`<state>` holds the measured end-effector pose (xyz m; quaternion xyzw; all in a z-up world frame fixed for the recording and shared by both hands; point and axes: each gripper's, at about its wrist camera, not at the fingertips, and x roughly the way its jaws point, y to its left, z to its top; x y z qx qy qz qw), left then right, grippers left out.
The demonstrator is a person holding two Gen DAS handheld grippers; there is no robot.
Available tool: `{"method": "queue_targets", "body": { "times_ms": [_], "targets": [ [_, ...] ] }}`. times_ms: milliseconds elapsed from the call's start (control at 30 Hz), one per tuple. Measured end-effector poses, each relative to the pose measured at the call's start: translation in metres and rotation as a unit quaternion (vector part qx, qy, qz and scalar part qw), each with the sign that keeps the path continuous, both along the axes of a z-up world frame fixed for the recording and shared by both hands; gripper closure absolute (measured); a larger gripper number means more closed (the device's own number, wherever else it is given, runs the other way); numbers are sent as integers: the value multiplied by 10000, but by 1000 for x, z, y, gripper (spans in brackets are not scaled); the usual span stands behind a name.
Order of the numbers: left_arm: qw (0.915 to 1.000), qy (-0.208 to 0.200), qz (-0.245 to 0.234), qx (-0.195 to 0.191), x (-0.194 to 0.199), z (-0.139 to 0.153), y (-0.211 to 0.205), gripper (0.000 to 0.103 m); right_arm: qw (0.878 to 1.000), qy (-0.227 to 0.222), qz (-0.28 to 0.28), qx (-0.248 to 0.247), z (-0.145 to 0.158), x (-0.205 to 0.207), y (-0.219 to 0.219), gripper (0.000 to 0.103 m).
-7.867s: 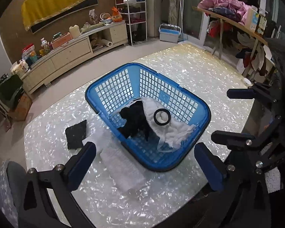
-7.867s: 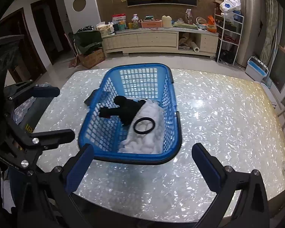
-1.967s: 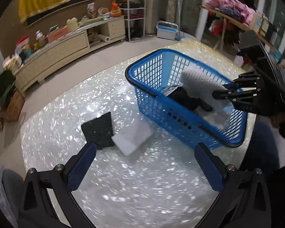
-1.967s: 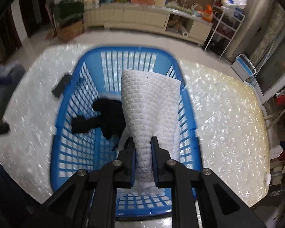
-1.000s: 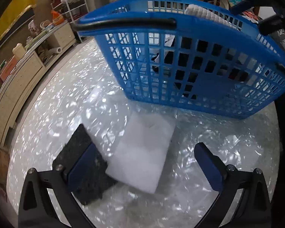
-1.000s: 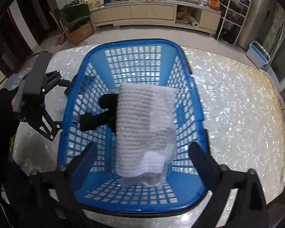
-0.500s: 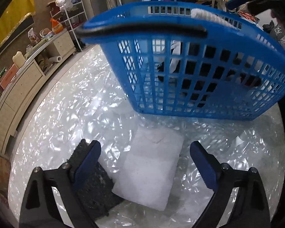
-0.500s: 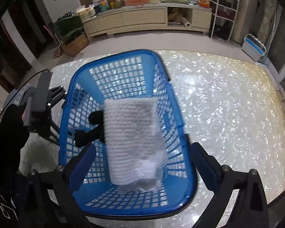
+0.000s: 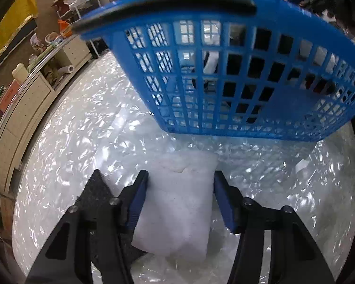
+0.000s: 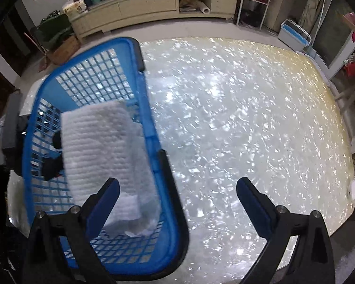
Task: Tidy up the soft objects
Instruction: 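Grasp the white foam block with the left gripper and lift it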
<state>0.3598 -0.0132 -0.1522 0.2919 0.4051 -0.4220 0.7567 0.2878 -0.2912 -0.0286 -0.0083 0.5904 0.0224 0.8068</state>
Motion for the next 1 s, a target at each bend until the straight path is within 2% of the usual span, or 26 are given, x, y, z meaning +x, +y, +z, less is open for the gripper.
{"method": "queue_targets", "body": {
  "times_ms": [200,433,633,833,1000],
  "targets": [
    [9986,32,146,-512,-10,29,12,52,9992,233,-53,-329,-18,1,-6,4],
    [9963,-113,331,-787,-25,67,19,52,9982,426,28,-418,-37,-8,-4,4],
    [9957,-309,398,-775,-52,96,23,52,9984,452,49,-350,-38,-17,0,4],
    [9944,-465,680,-657,-65,115,32,52,9987,470,96,-184,-38,-34,19,4],
    [9936,-503,748,-679,-80,134,36,52,9990,384,190,-95,-30,-46,31,4]
  ]
}}
